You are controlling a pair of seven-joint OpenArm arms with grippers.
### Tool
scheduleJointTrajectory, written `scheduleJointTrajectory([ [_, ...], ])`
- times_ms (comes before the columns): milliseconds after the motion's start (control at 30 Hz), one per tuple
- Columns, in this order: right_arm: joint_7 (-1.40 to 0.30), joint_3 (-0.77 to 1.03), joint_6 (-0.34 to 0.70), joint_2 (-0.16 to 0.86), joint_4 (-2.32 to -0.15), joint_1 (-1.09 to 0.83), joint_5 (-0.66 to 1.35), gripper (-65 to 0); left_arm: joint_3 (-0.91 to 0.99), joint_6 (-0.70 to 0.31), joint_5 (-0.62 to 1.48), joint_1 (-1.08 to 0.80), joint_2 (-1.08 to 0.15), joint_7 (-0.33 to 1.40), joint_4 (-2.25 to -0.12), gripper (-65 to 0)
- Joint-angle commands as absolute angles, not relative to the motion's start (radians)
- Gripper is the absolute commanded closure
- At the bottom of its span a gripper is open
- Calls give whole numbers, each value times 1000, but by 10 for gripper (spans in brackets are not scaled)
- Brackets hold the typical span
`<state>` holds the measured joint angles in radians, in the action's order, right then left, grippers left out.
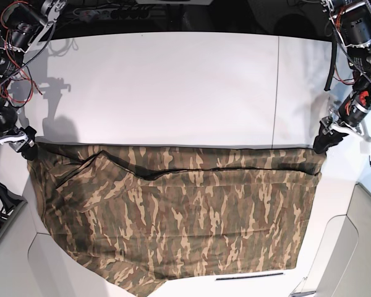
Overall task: Fold the T-shirt properly
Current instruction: 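Lift the shoulders and pull them back toward the robot with both grippers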
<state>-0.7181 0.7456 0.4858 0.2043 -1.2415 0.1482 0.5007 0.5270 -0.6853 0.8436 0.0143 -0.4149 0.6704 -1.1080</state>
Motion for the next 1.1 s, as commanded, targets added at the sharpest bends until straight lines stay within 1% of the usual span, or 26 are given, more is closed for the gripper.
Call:
scheduleJointTrajectory([
  [0, -691, 747, 488, 222, -1258, 169, 518, -358, 531, -698, 847, 31, -426, 637, -1124, -376],
  [100, -687, 744, 474, 222, -1254, 170, 519, -358, 531, -698, 793, 31, -401, 616, -1123, -376],
  [267, -654, 719, 474, 221, -1217, 174, 519, -358, 513, -698, 768, 35, -375, 561, -1122, -376],
  [367, -617, 691, 474, 221, -1179, 175, 519, -358, 472, -643, 682, 52, -370, 505, -1122, -376],
  [467, -563, 672, 474, 221, -1140, 175, 512, -358, 416, -585, 631, 80, -368, 493, -1114, -376],
  [633, -530, 654, 474, 217, -1065, 201, 515, -358, 360, -527, 595, 128, -362, 451, -1063, -376],
  [833, -530, 652, 475, 213, -989, 257, 516, -358, 357, -501, 583, 172, -348, 445, -1025, -370],
  [867, -530, 652, 475, 213, -989, 260, 516, -356, 357, -501, 584, 172, -347, 445, -1025, -347],
  [900, -530, 652, 475, 213, -990, 263, 516, -336, 357, -501, 583, 175, -347, 445, -1024, -300],
  [1000, -530, 652, 481, 213, -990, 276, 501, -194, 357, -502, 583, 178, -347, 445, -1024, -121],
  [1067, -530, 652, 521, 213, -990, 283, 495, -96, 357, -505, 582, 181, -347, 445, -1024, -14],
])
